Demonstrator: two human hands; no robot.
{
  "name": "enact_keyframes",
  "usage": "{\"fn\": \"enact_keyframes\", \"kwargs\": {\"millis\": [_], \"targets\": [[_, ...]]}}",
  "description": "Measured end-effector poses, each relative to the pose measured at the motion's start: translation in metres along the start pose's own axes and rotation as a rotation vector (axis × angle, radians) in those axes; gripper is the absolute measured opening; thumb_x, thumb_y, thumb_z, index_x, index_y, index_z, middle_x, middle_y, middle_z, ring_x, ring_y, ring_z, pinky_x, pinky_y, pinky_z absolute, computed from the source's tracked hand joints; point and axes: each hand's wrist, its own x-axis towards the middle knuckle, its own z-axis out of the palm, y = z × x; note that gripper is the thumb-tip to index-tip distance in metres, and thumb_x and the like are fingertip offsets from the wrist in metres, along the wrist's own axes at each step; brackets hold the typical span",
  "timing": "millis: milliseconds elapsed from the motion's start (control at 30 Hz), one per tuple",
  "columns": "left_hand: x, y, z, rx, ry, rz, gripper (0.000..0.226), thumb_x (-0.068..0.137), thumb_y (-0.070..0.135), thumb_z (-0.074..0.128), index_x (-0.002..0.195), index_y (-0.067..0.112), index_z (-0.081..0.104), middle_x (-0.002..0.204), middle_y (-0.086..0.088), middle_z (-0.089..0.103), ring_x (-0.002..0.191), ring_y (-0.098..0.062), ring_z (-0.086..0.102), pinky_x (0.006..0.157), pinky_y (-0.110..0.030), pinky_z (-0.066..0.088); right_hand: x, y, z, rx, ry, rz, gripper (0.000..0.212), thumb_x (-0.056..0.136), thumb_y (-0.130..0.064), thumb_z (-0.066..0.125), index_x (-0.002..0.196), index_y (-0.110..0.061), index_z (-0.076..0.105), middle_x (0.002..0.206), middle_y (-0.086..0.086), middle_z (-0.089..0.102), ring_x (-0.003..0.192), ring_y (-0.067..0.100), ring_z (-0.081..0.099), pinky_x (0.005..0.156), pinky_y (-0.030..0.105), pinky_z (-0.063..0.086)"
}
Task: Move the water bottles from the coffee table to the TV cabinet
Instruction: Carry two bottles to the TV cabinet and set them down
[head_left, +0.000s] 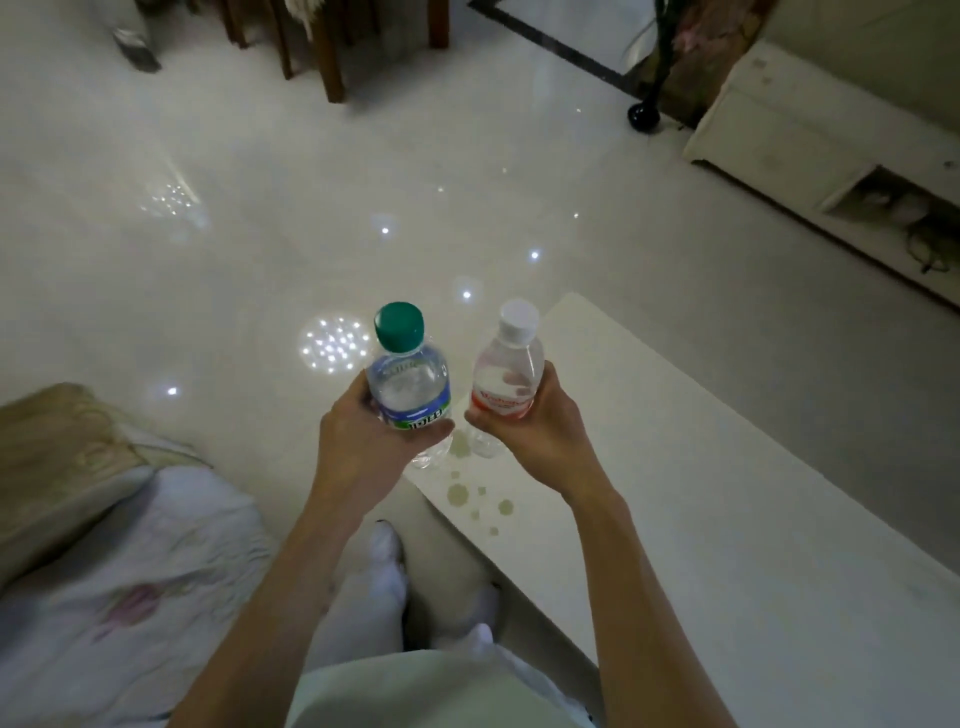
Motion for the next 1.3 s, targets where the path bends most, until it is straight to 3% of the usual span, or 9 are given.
{"fn": "enact_keyframes", "kwargs": {"millis": [133,300,467,600,733,900,1000,1100,1300], "targets": [[0.022,-0.011,-0.039,-0.016,0.088,-0.017,0.056,0.057,0.023,0.091,0.102,0.029,0.057,0.081,0.025,0.059,0.074,0.009,0.056,0.061,-0.007,0.04,0.021,-0.019,0.031,-0.037,-0.075,-0.02,0.066,0.067,-0.038,0.086,0.119,-0.031,0.046,0.11,-0.01,0.066,0.097,0.01,0.064,0.085,0.025,0.053],[0.066,-0.034,-0.094,-0.064,0.15,-0.036,0.06,0.055,0.02,0.091,0.108,0.02,0.062,0.089,0.009,0.067,0.083,-0.013,0.064,0.067,-0.013,0.043,0.056,-0.05,0.085,-0.1,-0.133,-0.036,0.066,0.069,-0.039,0.085,0.121,-0.029,0.045,0.11,-0.01,0.062,0.097,0.012,0.062,0.083,0.023,0.049],[0.119,-0.047,-0.158,-0.07,0.106,-0.046,0.062,0.056,0.021,0.091,0.109,0.024,0.059,0.086,0.019,0.063,0.078,0.002,0.061,0.057,-0.002,0.043,0.097,-0.092,0.151,-0.13,-0.127,-0.043,0.069,0.069,-0.037,0.086,0.125,-0.024,0.048,0.112,-0.009,0.064,0.099,0.014,0.063,0.085,0.027,0.05],[0.154,-0.053,-0.206,-0.094,0.083,-0.051,0.067,0.058,0.022,0.091,0.117,0.021,0.059,0.098,0.008,0.067,0.089,-0.011,0.064,0.064,-0.007,0.042,0.12,-0.122,0.195,-0.14,-0.119,-0.055,0.072,0.069,-0.041,0.084,0.129,-0.024,0.048,0.117,-0.008,0.063,0.102,0.014,0.062,0.089,0.027,0.05],[0.189,-0.055,-0.238,-0.098,0.092,-0.033,0.067,0.057,0.02,0.091,0.116,0.022,0.06,0.098,0.007,0.068,0.089,-0.013,0.063,0.065,-0.01,0.043,0.136,-0.147,0.218,-0.149,-0.095,-0.063,0.071,0.072,-0.041,0.083,0.13,-0.022,0.048,0.115,-0.009,0.063,0.099,0.01,0.061,0.086,0.019,0.049],[0.231,-0.052,-0.254,-0.116,0.066,-0.042,0.067,0.054,0.018,0.092,0.114,0.023,0.061,0.096,0.008,0.068,0.089,-0.013,0.064,0.07,-0.017,0.046,0.162,-0.163,0.228,-0.163,-0.03,-0.068,0.071,0.07,-0.041,0.084,0.129,-0.022,0.048,0.117,-0.007,0.064,0.102,0.013,0.062,0.086,0.022,0.048],[0.251,-0.048,-0.254,-0.113,0.032,-0.044,0.064,0.053,0.017,0.092,0.108,0.026,0.062,0.091,0.014,0.068,0.087,-0.011,0.065,0.069,-0.018,0.047,0.179,-0.17,0.23,-0.162,-0.016,-0.061,0.07,0.072,-0.039,0.083,0.13,-0.021,0.048,0.119,-0.004,0.063,0.104,0.014,0.061,0.081,0.014,0.045],[0.272,-0.042,-0.252,-0.108,-0.017,-0.049,0.062,0.052,0.017,0.092,0.105,0.028,0.061,0.09,0.017,0.067,0.085,-0.006,0.065,0.067,-0.017,0.047,0.201,-0.173,0.232,-0.126,0.036,-0.031,0.065,0.07,-0.038,0.085,0.123,-0.023,0.051,0.112,-0.008,0.065,0.095,0.004,0.063,0.075,0.009,0.043],[0.335,-0.014,-0.236,-0.084,-0.091,-0.044,0.063,0.053,0.014,0.092,0.105,0.028,0.061,0.09,0.018,0.067,0.085,-0.001,0.064,0.065,-0.014,0.045,0.259,-0.178,0.224,-0.083,0.108,0.021,0.065,0.066,-0.042,0.086,0.12,-0.027,0.052,0.105,-0.013,0.066,0.092,0.004,0.063,0.077,0.017,0.045]]}}
